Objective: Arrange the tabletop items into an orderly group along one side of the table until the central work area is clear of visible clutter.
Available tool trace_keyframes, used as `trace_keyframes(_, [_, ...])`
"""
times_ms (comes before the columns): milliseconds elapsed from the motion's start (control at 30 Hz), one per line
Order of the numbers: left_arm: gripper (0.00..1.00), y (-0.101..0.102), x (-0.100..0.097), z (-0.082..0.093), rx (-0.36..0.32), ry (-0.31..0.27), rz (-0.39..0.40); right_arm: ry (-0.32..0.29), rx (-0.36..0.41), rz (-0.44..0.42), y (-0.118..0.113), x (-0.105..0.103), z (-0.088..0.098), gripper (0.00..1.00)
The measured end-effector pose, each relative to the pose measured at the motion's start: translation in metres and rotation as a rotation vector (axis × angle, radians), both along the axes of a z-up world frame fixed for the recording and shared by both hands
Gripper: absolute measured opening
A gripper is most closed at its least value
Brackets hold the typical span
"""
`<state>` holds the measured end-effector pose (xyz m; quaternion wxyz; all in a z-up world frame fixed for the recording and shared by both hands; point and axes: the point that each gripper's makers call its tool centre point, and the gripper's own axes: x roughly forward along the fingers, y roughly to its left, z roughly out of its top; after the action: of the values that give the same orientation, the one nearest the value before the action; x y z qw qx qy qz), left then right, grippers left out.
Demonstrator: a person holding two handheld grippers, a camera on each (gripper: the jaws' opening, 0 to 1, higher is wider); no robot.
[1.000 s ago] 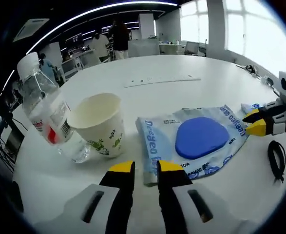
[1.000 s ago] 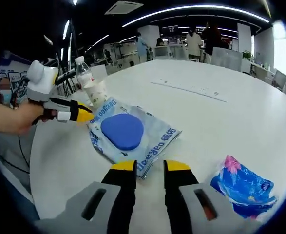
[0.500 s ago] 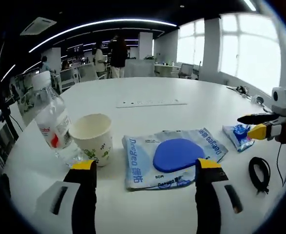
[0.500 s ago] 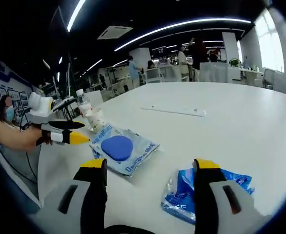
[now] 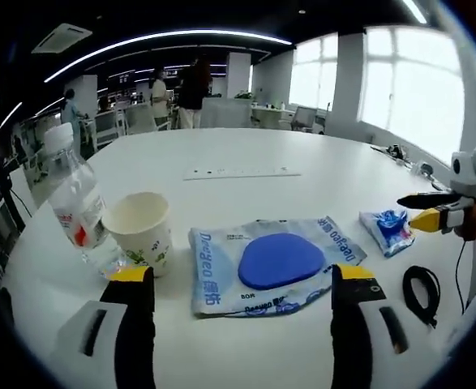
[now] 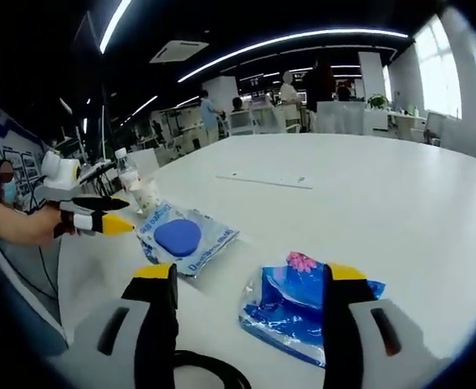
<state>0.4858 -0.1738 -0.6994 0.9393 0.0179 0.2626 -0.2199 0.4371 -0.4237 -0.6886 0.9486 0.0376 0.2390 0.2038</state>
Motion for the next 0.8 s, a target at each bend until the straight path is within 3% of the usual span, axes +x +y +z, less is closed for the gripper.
trace_keyframes(233, [0.9,-0.019,-0.002,0.004,-0.01,-0.002,-0.045,-0.006,0.001,-0.026,-0.011,-0.003,0.003,0.7])
trace_keyframes(800, [0.84,-0.122,-0.01,0.007,-0.024,0.016,-0.278,0.027,0.052,-0.234,-0.086,-0.034,-0.008,0.69])
